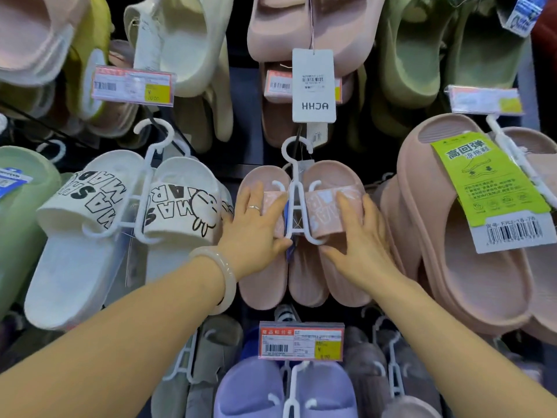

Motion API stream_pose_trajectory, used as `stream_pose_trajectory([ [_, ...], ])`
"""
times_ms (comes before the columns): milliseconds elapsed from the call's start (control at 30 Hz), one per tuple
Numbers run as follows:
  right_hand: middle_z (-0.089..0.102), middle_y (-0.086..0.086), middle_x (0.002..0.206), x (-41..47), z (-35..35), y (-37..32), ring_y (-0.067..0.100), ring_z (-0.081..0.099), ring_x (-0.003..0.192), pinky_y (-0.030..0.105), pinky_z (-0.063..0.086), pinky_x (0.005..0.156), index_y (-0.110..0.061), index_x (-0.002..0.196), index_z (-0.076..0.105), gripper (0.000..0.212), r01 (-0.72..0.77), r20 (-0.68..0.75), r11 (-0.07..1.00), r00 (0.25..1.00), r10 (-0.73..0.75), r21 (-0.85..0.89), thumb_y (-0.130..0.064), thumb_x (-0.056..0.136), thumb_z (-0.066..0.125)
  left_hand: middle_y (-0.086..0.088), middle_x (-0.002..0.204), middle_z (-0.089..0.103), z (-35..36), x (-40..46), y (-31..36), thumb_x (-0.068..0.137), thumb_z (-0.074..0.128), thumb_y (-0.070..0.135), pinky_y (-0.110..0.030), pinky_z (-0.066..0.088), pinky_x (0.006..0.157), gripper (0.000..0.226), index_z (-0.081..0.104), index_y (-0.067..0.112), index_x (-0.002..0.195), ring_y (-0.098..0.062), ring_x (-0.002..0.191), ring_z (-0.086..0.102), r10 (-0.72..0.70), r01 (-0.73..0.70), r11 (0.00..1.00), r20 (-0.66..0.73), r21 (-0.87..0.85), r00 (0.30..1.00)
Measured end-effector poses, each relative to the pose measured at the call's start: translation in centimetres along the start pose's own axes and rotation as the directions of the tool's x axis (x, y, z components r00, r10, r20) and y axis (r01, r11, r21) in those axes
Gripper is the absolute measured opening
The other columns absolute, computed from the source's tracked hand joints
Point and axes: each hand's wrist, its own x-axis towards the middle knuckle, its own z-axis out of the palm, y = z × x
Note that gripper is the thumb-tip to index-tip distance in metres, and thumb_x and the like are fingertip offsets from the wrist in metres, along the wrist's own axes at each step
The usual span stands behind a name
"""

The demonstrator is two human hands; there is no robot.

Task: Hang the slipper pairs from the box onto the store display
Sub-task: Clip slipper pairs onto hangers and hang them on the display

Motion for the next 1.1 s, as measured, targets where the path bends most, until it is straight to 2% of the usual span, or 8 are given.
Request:
stream_pose_trajectory([
  [333, -0.016, 0.007, 0.156, 0.2, 1.1, -0.4, 0.028, -0.008, 0.145, 0.043, 0.01, 0.116, -0.032, 0.149, 0.004, 0.084, 0.019, -0.044, 1.0, 0.999, -0.02, -0.022, -0.031, 0.086, 0.06, -0.009, 0.157, -0.008, 0.3, -0.5, 0.1, 0.082, 0.055, 0.057, -0.054, 0.015, 0.114, 0.087, 0.003, 0.034, 0.148, -0.031, 0.144, -0.013, 0.009, -0.005, 0.997, -0.063, 0.073, 0.998],
  [633, -0.011, 0.008, 0.157, 0.0, 0.7, -0.7, 0.03, -0.001, 0.145, 0.043, 0.013, 0.116, -0.026, 0.149, 0.007, 0.086, 0.012, -0.051, 1.0, 0.999, -0.011, 0.017, -0.027, 0.085, 0.063, -0.011, 0.158, -0.009, 0.1, -1.5, -0.1, 0.082, 0.053, 0.059, -0.054, 0.009, 0.116, 0.088, 0.001, 0.033, 0.149, -0.03, 0.144, -0.015, 0.024, -0.019, 0.994, -0.046, 0.105, 0.999],
  [1100, -0.01, 0.011, 0.157, -1.0, 0.5, -1.3, 0.031, -0.003, 0.145, 0.042, 0.012, 0.116, -0.022, 0.15, 0.007, 0.084, 0.017, -0.05, 0.999, 0.999, -0.016, 0.032, -0.025, 0.086, 0.061, -0.013, 0.157, -0.015, -0.3, -3.3, 0.8, 0.087, 0.045, 0.058, -0.048, -0.001, 0.117, 0.085, -0.009, 0.033, 0.148, -0.029, 0.144, -0.018, 0.043, -0.046, 0.982, 0.017, 0.186, 0.999],
])
